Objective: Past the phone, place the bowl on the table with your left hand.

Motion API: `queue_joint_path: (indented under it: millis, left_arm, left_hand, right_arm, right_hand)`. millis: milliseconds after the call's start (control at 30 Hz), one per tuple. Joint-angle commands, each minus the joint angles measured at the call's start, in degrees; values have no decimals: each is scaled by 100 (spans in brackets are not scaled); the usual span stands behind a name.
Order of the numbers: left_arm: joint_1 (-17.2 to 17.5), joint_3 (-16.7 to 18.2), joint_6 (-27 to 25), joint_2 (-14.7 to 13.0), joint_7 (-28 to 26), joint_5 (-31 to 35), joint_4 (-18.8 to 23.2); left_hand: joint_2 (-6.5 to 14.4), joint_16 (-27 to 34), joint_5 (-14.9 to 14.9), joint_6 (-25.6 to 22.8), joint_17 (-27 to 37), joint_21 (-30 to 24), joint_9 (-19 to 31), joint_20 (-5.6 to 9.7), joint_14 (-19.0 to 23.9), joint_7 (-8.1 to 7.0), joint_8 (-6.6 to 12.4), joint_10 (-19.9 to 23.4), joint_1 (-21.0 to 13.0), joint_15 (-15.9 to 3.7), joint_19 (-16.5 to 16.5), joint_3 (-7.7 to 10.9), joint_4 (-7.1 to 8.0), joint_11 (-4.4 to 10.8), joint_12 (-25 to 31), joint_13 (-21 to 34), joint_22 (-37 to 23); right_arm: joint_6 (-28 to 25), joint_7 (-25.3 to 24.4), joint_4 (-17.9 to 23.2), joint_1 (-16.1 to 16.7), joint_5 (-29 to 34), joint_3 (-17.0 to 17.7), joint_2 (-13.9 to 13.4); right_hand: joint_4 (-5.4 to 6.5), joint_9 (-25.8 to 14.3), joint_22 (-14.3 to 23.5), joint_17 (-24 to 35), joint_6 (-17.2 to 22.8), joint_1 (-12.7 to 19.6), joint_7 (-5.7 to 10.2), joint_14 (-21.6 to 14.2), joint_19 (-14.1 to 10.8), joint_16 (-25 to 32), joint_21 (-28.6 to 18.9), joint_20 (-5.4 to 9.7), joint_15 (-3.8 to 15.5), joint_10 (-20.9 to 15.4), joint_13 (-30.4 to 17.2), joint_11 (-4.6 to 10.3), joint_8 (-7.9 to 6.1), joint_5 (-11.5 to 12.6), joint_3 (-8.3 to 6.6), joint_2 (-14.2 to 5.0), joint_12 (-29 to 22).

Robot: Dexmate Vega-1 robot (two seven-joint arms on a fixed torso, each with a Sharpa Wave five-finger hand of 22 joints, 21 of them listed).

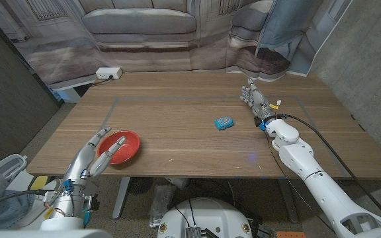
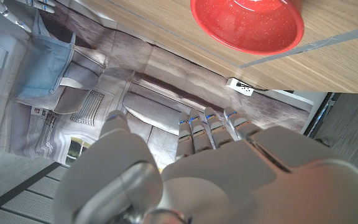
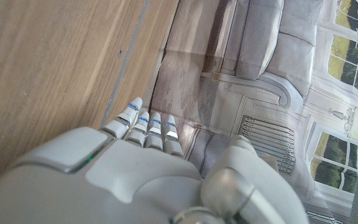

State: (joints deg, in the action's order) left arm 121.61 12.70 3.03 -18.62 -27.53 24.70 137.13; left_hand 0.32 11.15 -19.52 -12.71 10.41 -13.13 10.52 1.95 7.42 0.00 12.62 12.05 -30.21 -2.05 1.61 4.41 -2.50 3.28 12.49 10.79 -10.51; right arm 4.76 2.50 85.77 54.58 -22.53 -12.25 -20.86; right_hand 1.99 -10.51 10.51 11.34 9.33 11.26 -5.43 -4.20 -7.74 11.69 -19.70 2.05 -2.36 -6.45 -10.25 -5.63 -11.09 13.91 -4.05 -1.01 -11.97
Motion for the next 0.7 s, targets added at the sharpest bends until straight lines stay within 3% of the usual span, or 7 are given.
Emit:
queue_joint_path:
  millis: [33,700]
  left_arm:
    - [38,-4,-422,-134,-49,91,97]
    - [-151,-27,-1027,-505,125,70,131]
  left_hand:
    - [-11,-11,-36,-63,3,17,31,238,34,-12,-7,53,-90,-64,67,13,-54,24,-9,28,-15]
    - [-65,-9,-81,-124,3,29,34,244,60,-51,-6,93,-298,-99,91,18,-179,64,-17,29,-15]
  right_arm:
    - [16,-25,-45,-34,35,-49,68]
    - [-11,-155,77,44,15,-39,103]
  right_hand:
    - [-27,-14,34,9,26,31,3,-46,-48,10,4,229,-10,-57,-21,-7,-35,-9,3,36,-16]
    - [-39,-15,35,7,15,40,4,-46,-75,1,19,231,-1,-62,-21,1,-26,-14,11,35,-13]
